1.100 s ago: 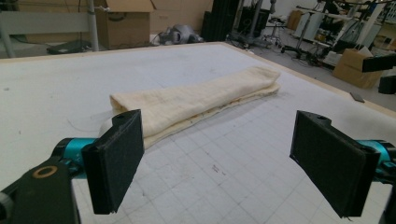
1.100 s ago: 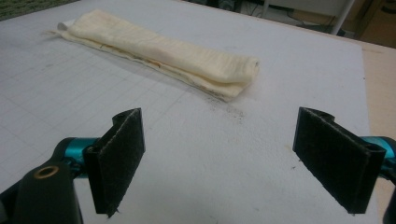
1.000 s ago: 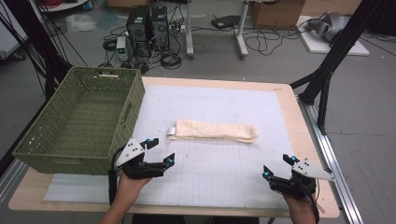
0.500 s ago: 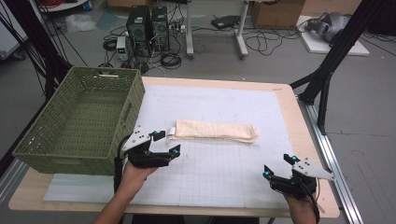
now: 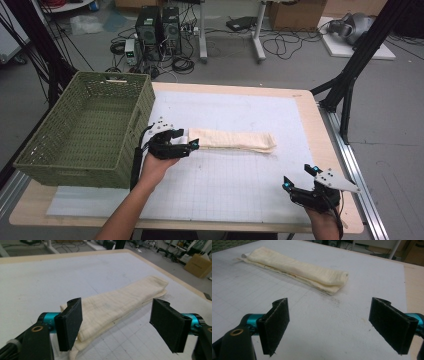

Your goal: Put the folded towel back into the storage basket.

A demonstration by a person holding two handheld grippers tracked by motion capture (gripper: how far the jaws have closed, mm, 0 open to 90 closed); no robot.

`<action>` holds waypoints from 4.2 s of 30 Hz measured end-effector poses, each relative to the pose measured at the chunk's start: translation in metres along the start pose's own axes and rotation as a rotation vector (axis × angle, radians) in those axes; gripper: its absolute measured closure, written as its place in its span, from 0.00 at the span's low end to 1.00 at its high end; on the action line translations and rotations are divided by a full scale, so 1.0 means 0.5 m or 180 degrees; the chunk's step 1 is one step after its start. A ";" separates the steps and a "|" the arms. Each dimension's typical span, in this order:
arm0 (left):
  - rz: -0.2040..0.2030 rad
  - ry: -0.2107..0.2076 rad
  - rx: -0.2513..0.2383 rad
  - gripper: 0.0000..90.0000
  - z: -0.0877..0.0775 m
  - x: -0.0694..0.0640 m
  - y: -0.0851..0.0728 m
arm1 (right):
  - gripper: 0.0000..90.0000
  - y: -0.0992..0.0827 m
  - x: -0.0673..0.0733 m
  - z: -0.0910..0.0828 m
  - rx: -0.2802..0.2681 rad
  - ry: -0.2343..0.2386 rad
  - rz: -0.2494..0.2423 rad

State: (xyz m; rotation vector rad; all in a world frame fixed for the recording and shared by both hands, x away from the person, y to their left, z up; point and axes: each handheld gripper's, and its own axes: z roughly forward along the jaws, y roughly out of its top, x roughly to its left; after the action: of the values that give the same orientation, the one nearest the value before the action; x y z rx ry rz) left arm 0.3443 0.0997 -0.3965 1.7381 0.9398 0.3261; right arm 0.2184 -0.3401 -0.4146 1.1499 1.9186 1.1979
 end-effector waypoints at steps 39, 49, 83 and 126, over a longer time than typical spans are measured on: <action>0.0089 0.0677 0.0819 0.55 0.127 0.044 -0.041 | 0.18 -0.002 0.003 0.003 0.0046 0.0015 0.0018; 0.0179 0.0591 0.0885 0.87 0.127 0.033 -0.046 | 0.18 -0.004 0.000 0.005 0.0025 0.0018 0.0031; 0.0064 0.0368 0.0597 0.89 0.093 0.035 -0.061 | 0.23 0.098 -0.025 0.131 0.0191 0.0182 -0.0255; 0.0183 0.0339 0.0661 0.88 0.094 0.045 -0.070 | 0.49 0.063 -0.050 0.313 0.0925 0.0032 0.0342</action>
State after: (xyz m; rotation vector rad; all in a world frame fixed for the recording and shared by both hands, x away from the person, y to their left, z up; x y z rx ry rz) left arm 0.3733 0.0881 -0.4508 1.9558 1.0315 0.3722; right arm 0.3693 -0.2939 -0.4502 1.4141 2.1114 1.0016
